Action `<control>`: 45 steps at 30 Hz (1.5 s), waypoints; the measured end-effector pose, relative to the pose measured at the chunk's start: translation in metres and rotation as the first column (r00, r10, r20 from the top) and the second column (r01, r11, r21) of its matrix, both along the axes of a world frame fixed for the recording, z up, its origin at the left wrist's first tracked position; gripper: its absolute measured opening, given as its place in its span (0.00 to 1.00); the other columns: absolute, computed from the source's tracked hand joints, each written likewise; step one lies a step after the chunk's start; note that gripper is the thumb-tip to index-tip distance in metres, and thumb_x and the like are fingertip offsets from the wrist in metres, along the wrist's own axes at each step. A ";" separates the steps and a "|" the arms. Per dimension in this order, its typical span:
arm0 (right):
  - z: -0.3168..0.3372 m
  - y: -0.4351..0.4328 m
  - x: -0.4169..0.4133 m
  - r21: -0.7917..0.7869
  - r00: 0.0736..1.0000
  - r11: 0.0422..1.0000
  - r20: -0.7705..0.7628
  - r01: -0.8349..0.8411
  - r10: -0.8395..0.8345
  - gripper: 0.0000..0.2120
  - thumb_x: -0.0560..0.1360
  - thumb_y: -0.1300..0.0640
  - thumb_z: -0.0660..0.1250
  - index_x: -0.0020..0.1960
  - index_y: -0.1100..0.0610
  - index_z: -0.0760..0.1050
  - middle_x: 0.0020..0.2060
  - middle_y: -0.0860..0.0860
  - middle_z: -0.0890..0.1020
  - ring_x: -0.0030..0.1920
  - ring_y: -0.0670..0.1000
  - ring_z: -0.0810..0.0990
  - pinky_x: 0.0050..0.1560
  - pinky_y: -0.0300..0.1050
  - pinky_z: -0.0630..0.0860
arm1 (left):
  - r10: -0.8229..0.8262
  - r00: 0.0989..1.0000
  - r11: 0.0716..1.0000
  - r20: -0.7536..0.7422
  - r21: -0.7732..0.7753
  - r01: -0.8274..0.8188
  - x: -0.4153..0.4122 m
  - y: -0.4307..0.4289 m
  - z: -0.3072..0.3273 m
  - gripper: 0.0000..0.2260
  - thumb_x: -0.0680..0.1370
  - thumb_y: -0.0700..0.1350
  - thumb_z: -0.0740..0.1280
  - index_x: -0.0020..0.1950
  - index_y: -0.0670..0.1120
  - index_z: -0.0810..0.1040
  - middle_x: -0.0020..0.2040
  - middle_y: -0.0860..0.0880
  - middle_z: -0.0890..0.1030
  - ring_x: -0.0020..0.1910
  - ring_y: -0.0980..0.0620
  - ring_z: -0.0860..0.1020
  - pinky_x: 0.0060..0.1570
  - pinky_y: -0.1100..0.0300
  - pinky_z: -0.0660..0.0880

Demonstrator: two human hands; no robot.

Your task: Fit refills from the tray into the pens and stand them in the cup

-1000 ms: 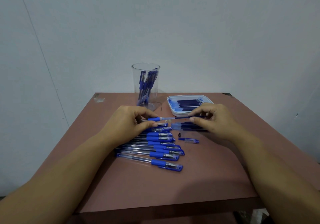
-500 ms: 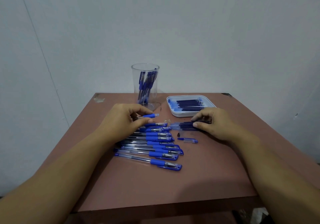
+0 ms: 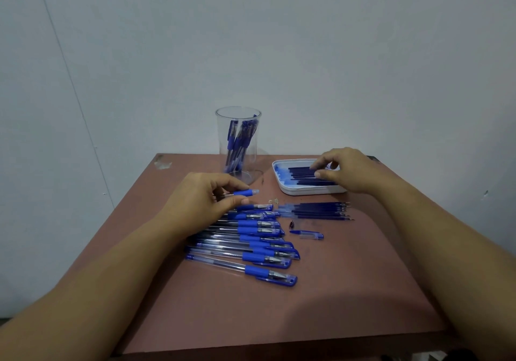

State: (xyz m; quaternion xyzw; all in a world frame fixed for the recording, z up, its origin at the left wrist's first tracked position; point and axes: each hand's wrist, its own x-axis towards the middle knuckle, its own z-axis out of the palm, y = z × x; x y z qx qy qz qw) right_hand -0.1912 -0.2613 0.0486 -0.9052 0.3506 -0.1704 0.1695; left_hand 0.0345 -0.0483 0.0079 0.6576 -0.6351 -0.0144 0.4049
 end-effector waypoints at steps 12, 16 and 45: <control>-0.005 -0.022 0.021 0.062 0.976 0.998 -0.218 0.011 0.003 0.06 0.75 0.53 0.72 0.52 0.50 0.82 0.43 0.41 0.78 0.41 0.38 0.74 0.35 0.28 0.64 | -0.003 1.000 1.000 0.024 -0.007 0.003 0.006 -0.003 -0.002 0.10 0.71 0.54 0.74 0.44 0.70 0.78 0.39 0.66 0.80 0.38 0.57 0.78 0.36 0.69 0.73; -0.006 -0.021 0.023 0.049 0.981 0.999 -0.192 -0.002 0.012 0.03 0.75 0.53 0.72 0.49 0.50 0.82 0.47 0.44 0.82 0.44 0.40 0.76 0.37 0.32 0.67 | 0.001 1.000 1.000 0.026 -0.002 -0.001 0.006 -0.003 -0.002 0.10 0.71 0.54 0.74 0.45 0.69 0.78 0.37 0.64 0.81 0.37 0.57 0.78 0.35 0.69 0.72; -0.031 0.076 0.001 0.059 0.888 0.955 0.389 -0.290 0.246 0.09 0.72 0.55 0.74 0.40 0.41 0.80 0.35 0.49 0.81 0.37 0.55 0.77 0.39 0.48 0.76 | -0.048 0.999 0.997 -0.012 -0.055 0.047 -0.002 -0.001 0.000 0.09 0.69 0.56 0.72 0.46 0.68 0.78 0.37 0.71 0.79 0.38 0.61 0.78 0.36 0.72 0.72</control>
